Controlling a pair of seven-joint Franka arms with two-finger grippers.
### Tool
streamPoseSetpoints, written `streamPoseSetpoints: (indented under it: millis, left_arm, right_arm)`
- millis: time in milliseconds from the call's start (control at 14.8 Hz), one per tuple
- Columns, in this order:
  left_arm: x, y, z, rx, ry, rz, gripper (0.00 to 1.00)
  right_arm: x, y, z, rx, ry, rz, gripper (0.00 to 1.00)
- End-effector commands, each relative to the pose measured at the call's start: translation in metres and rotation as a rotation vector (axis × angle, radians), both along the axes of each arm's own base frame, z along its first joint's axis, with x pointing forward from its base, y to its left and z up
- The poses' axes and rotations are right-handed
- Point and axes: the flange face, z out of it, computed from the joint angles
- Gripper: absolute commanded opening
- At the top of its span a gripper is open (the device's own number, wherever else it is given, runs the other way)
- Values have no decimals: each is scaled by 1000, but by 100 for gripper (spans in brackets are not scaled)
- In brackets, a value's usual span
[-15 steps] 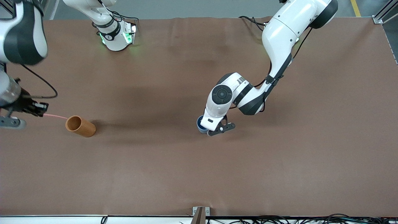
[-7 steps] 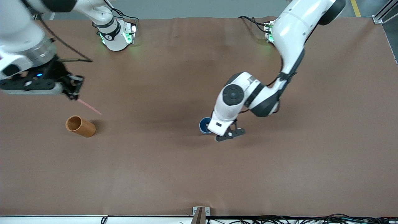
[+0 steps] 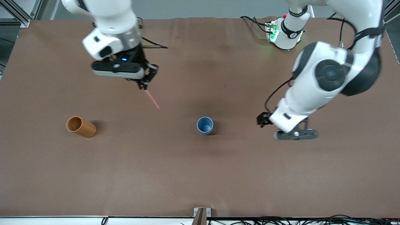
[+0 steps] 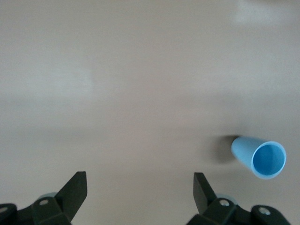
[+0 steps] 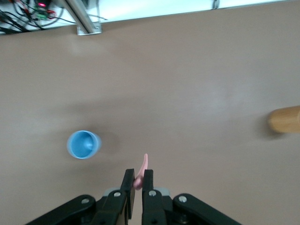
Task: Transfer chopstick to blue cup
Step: 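Carry the chopstick with the right gripper while the left gripper retracts, then lower the pink chopstick into the blue cup and open the right gripper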
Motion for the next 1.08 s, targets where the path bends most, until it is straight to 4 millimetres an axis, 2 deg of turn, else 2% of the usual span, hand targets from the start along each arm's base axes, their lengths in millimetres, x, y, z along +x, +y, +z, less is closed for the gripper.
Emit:
streamPoseSetpoints:
  millis: [0,68,135,338,405,676,811,1014]
  left_arm:
    - [-14,54,38,-4,13,-79,100]
    - [-22,67,52,7,28,-104,100]
    - [-29,84,70,13,21,-122,100]
    - [-63,117,119,37,34,-192,100]
    - [-70,119,124,44,28,-194,100]
    - [-72,120,124,38,29,-192,100]
    - [-80,129,133,42,14,-179,100]
    - [-94,136,131,40,-3,-178,100]
  right_arm:
    - [-5,64,-21,77,-41,-76,0]
    - [-10,88,-34,118,-55,-116,0]
    - [-14,104,-43,148,-64,-141,0]
    - [-27,137,-79,133,-41,-123,0]
    - [-28,145,-89,128,-41,-112,0]
    - [-30,157,-110,132,-53,-85,1]
    - [-26,157,-124,76,-86,-67,1]
    - [-22,157,-137,28,-115,-51,1]
